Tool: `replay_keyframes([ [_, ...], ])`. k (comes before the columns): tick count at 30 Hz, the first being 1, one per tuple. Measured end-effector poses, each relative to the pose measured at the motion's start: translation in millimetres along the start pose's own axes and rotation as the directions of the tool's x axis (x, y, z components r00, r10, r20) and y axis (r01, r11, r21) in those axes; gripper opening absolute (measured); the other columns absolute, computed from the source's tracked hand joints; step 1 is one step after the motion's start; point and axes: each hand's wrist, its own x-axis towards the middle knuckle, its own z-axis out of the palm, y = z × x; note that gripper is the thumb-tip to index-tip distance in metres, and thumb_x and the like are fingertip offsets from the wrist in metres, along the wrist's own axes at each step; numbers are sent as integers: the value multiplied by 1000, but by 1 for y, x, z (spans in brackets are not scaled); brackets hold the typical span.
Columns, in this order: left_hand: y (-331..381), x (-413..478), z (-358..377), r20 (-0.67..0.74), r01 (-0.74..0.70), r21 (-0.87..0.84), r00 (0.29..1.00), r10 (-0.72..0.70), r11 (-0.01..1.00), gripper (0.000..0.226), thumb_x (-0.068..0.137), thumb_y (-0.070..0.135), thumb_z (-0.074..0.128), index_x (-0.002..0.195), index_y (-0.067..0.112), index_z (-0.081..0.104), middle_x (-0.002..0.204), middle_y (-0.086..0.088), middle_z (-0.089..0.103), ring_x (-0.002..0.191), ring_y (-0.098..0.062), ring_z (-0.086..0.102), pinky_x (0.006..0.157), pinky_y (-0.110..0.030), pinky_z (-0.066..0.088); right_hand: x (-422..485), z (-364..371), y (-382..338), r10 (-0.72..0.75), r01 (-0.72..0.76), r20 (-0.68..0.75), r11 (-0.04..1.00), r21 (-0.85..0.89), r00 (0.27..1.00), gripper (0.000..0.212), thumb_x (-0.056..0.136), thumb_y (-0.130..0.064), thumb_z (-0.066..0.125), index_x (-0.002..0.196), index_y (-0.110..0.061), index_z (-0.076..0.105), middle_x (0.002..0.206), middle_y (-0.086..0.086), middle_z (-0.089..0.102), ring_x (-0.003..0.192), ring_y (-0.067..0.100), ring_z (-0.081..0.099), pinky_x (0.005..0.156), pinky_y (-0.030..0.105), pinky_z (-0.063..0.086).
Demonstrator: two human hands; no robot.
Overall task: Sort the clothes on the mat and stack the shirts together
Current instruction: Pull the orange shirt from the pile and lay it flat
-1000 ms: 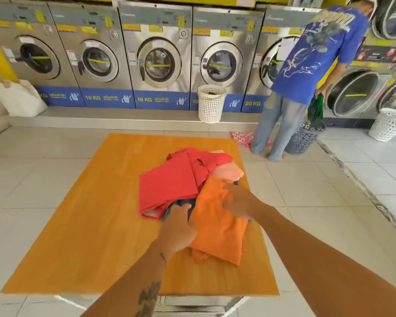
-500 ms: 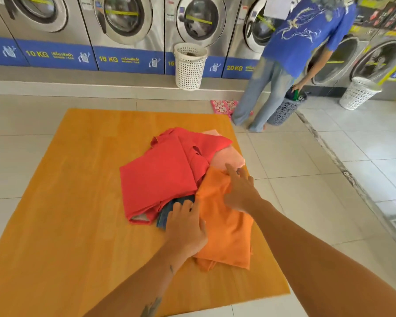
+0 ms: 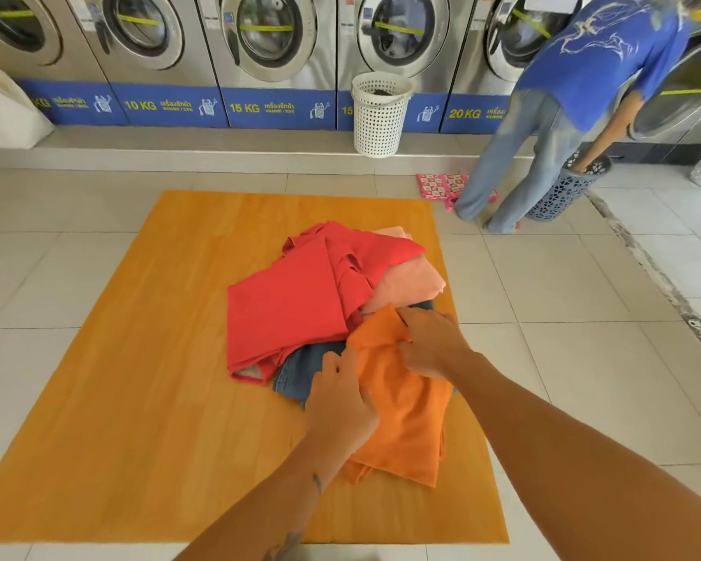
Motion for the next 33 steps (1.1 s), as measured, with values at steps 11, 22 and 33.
replay_keyframes([
  [11,0,-11,-5,-75,35,-334,995,-63,942,58,81,5,48,132,32,44,83,9,51,71,-14,51,60,-31,40,-19,-18,-7,-75,70,-76,995,-74,994,17,74,-34,56,85,-22,61,95,-1,51,99,23,46,88,42,36],
  [22,-52,-11,-91,141,156,-448,985,-103,880,78,81,17,69,144,40,28,98,4,63,86,-10,63,68,-23,47,-1,-75,-45,-173,208,-122,892,400,977,22,87,-22,62,69,-13,53,63,-3,56,60,14,50,55,33,35],
  [33,-162,45,-190,-169,-12,-372,984,-55,928,42,96,10,50,123,42,53,89,6,59,69,-8,56,54,-16,40,63,-80,-159,-205,241,-127,853,463,970,10,87,-30,65,83,-22,70,82,-11,71,78,5,65,67,30,50],
])
